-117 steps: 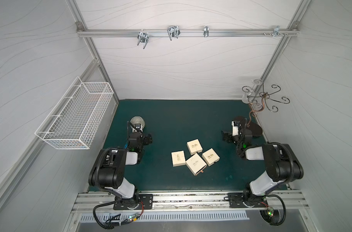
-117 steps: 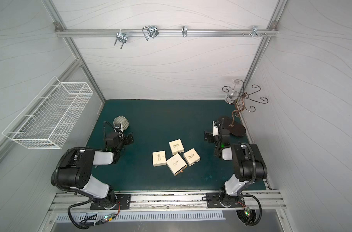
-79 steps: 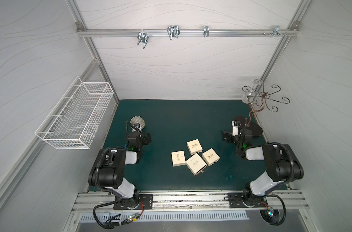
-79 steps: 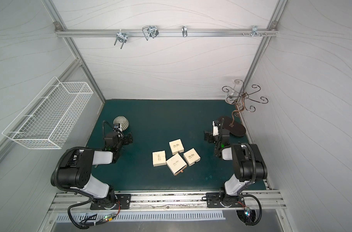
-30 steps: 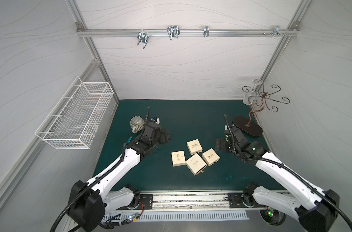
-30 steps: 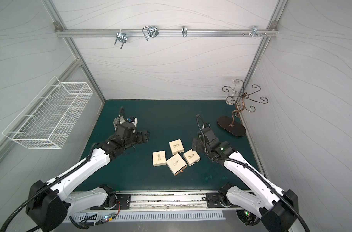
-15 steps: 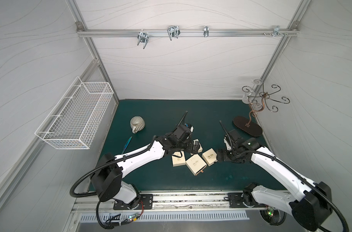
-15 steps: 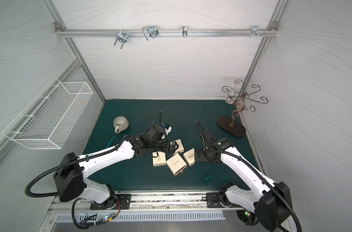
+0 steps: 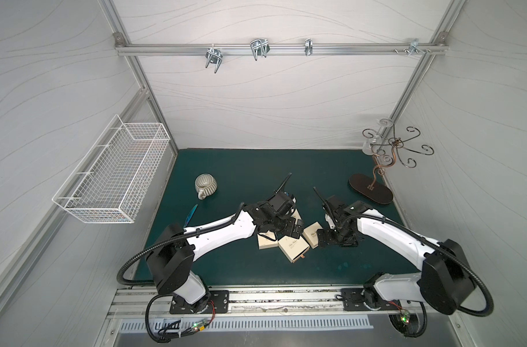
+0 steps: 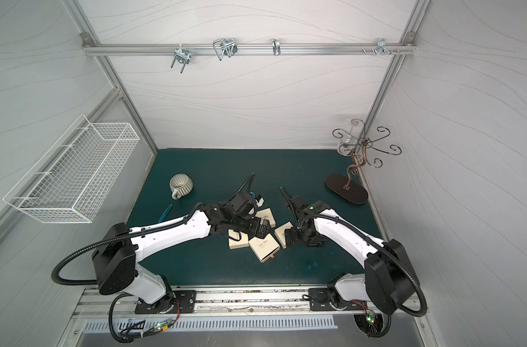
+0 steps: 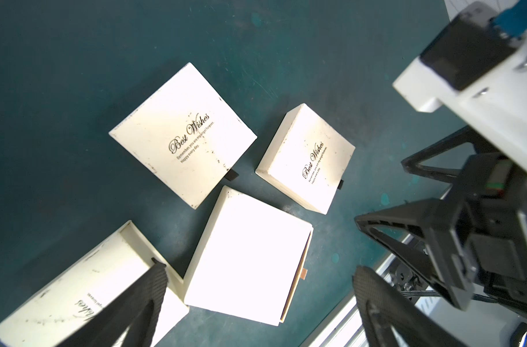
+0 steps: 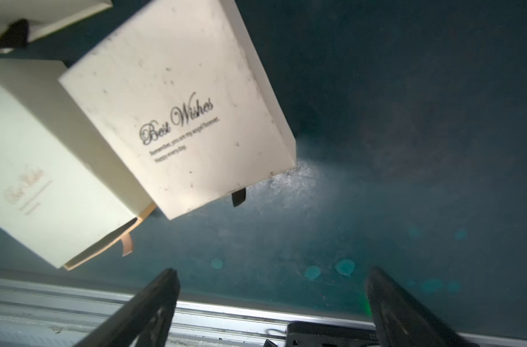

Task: Take out the earrings from the drawer-style jewelry box
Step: Move the jewelry box to the center of the board.

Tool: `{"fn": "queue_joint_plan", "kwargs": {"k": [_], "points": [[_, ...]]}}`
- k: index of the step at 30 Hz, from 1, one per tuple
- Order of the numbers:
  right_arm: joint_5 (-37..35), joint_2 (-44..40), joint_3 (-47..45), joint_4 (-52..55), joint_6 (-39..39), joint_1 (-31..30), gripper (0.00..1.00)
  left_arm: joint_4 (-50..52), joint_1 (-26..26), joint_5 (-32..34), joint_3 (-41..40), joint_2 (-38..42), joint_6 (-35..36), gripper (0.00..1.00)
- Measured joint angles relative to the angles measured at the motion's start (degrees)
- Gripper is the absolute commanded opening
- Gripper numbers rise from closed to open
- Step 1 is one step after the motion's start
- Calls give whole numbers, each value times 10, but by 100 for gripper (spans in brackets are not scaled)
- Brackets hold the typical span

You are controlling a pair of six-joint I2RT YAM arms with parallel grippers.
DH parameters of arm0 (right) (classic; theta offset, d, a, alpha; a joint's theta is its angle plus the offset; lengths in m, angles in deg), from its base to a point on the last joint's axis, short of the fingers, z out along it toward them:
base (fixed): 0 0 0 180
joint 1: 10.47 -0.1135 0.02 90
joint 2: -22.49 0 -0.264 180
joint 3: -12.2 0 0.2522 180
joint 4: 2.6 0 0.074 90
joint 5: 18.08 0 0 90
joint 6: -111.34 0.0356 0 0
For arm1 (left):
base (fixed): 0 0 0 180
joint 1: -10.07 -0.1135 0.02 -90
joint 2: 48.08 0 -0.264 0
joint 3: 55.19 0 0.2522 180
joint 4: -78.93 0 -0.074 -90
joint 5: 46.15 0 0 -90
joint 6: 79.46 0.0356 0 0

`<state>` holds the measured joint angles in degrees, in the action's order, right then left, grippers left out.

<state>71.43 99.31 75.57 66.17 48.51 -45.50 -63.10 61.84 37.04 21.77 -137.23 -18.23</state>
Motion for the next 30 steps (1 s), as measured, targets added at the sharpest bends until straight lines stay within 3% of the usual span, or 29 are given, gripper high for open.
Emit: {"fn": "queue_joint_plan", "kwargs": {"k": [11,20,26,30], "points": [[-26,75,-17,-60,6,7,99,4,0,-32,0,-33,-4,99],[-22,127,39,-140,0,25,99,14,0,-42,20,-56,1,99],[-37,120,43,-177,2,26,99,24,0,-45,61,-90,11,99],[-62,60,3,-182,16,38,99,26,-9,-62,111,-124,16,99]]}}
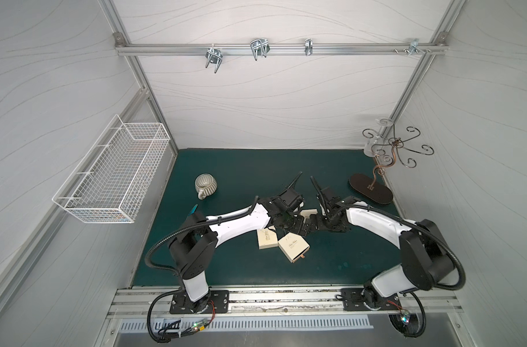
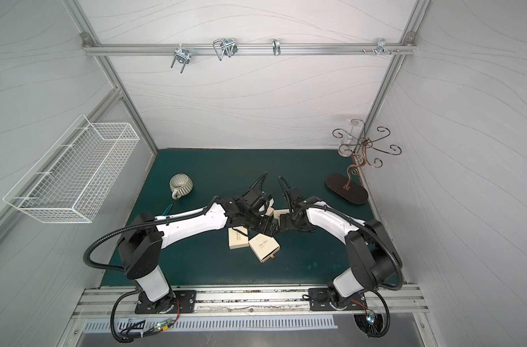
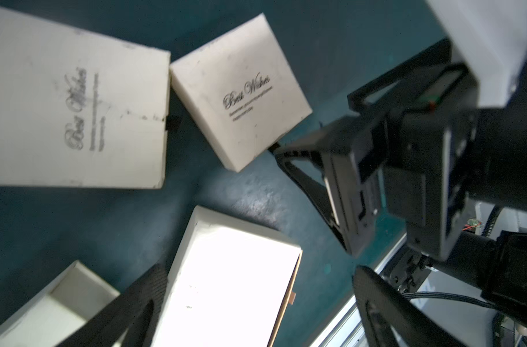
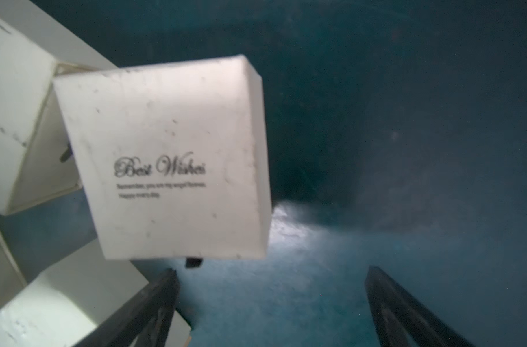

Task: Take out the earrings from the drawer-style jewelry box
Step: Move the jewelry box to the center of the board, then adjust the jewelry box at the center of the board.

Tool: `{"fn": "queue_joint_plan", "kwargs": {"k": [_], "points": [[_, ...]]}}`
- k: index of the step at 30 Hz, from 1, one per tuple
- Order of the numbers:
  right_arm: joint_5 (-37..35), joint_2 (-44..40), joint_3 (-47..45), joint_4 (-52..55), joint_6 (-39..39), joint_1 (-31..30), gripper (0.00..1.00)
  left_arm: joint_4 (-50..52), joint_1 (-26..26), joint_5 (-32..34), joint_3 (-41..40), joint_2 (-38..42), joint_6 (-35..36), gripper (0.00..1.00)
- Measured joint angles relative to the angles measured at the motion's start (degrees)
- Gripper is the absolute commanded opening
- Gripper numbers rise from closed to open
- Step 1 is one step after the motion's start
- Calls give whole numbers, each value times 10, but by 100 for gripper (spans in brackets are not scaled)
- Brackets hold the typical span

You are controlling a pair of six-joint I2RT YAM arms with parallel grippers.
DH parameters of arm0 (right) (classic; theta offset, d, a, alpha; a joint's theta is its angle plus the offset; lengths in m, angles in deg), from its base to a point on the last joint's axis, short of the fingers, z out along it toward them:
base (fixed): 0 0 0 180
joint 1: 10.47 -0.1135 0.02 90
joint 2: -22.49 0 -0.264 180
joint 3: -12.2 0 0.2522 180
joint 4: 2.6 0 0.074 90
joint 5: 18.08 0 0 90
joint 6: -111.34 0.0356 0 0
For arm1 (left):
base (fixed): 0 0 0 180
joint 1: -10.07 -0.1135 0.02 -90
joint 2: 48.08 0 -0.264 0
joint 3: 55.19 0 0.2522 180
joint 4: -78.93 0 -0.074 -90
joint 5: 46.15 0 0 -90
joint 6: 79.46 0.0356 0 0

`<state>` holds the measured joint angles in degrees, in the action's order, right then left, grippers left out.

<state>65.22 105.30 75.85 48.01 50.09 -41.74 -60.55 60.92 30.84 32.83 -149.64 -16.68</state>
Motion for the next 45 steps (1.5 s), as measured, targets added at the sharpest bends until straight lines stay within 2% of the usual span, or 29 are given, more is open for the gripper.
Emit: {"fn": "queue_joint_plan", "kwargs": {"k": [5,9,14,17,20,31,36,45], "points": [[-8,-124,-50,1,31,47,99,-3,-30,-30,54,-44,-1,99],[0,-200,-87,2,48,65,99,16,-52,-44,143,-111,8,99],[22,-221,-123,2,55,65,99,36,-60,-63,275,-201,17,96],[38,-210,-144,2,55,65,99,43,-59,-78,316,-239,17,96],[53,-186,-150,1,52,65,99,49,-60,-88,314,-254,14,96],[95,-97,-144,-38,47,70,99,12,-63,-144,221,-252,-1,92],[103,-90,-139,-43,47,75,99,-2,-62,-163,197,-249,-9,91],[105,-106,-143,-55,47,100,99,-17,-51,-177,110,-193,-37,90]]}}
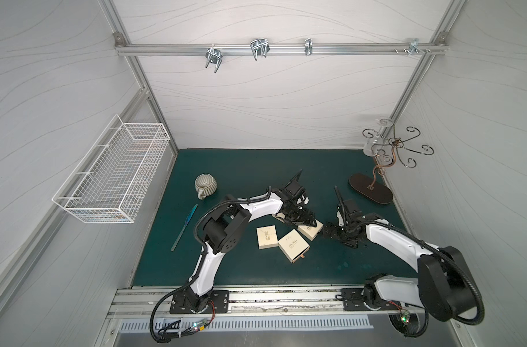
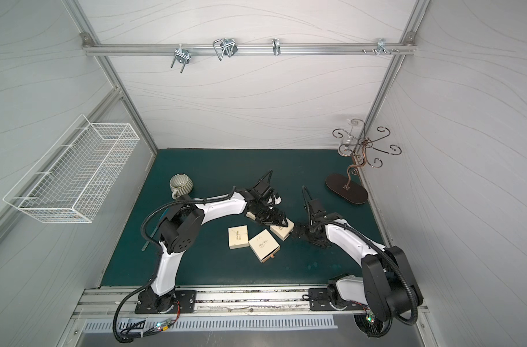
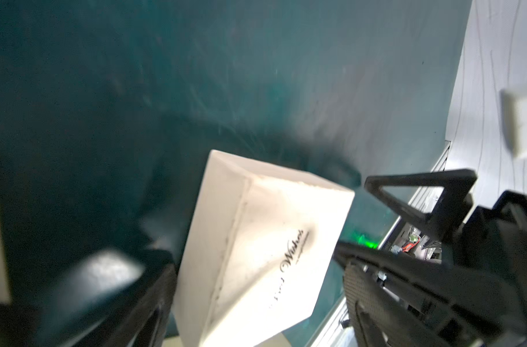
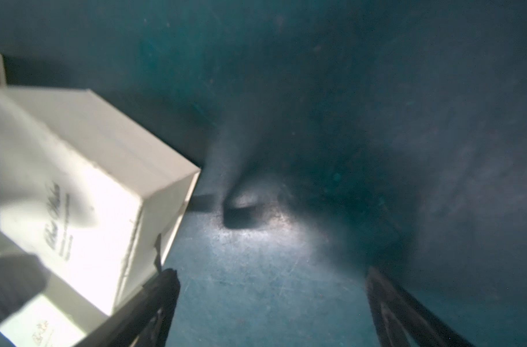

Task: Take out the earrings from the drawer-style jewelry box
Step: Adjust the jewelry box at the center of the board.

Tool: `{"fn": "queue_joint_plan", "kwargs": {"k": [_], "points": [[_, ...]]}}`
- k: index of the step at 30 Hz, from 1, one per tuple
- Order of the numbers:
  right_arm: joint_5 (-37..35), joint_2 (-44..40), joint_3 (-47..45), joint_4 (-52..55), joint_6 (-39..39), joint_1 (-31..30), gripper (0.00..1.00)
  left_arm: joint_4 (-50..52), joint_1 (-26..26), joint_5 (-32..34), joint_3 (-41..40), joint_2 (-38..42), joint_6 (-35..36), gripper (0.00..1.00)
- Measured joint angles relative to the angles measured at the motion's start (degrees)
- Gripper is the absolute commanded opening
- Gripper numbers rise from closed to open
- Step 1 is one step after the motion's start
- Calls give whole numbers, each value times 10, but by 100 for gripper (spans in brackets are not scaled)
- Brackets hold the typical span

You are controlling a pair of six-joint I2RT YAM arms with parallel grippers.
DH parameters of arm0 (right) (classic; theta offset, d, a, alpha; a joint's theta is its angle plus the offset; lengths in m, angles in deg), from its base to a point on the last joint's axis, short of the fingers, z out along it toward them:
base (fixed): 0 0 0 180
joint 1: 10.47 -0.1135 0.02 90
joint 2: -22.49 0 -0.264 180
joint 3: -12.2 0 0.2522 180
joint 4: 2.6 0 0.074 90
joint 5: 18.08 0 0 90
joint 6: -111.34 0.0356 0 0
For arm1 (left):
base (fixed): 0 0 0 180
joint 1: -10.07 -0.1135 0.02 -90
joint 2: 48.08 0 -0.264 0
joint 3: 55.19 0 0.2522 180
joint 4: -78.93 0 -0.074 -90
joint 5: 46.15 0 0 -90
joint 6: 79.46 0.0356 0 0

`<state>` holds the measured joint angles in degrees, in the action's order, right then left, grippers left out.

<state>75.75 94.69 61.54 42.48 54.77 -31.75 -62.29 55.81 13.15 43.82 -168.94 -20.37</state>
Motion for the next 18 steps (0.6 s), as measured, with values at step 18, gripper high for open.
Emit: {"fn": "queue_joint_plan", "kwargs": {"k": [18], "points": [[55,-35,-35,-56,1,9,77,5,5,28,-25,17,-37,80]]}}
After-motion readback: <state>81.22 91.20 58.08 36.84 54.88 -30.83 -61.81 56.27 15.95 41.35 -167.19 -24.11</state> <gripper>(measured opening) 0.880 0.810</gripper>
